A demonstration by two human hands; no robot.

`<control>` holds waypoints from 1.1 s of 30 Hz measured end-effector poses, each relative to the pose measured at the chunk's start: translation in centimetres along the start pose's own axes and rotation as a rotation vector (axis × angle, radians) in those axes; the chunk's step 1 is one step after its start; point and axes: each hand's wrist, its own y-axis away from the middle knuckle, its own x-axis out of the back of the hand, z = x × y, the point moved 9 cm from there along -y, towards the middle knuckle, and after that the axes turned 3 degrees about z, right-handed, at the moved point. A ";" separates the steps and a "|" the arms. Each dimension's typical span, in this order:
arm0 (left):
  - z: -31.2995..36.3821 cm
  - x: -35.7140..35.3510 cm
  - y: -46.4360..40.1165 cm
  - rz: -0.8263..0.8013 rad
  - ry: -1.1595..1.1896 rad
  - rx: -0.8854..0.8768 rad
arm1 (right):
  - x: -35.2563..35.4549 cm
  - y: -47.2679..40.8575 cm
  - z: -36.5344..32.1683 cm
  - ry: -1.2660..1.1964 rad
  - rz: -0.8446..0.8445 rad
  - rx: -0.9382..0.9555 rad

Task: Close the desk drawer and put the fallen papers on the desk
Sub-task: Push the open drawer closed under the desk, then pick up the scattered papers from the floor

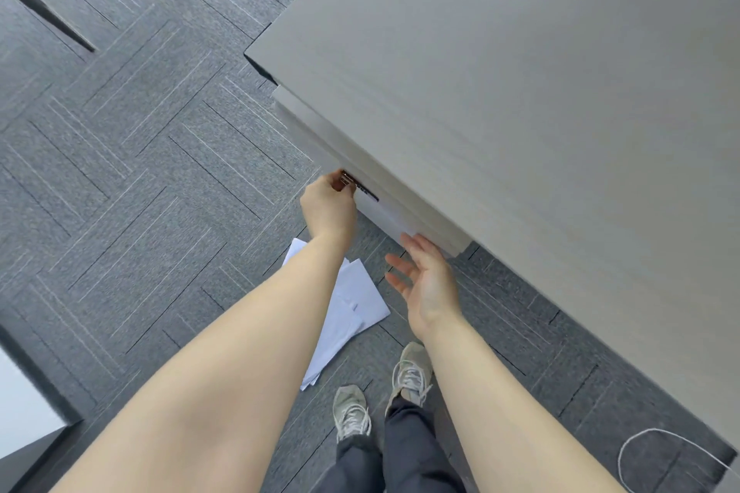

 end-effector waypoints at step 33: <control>-2.7 1.8 -3.0 -0.522 -0.284 -0.269 | -1.6 1.6 0.2 0.137 0.179 0.169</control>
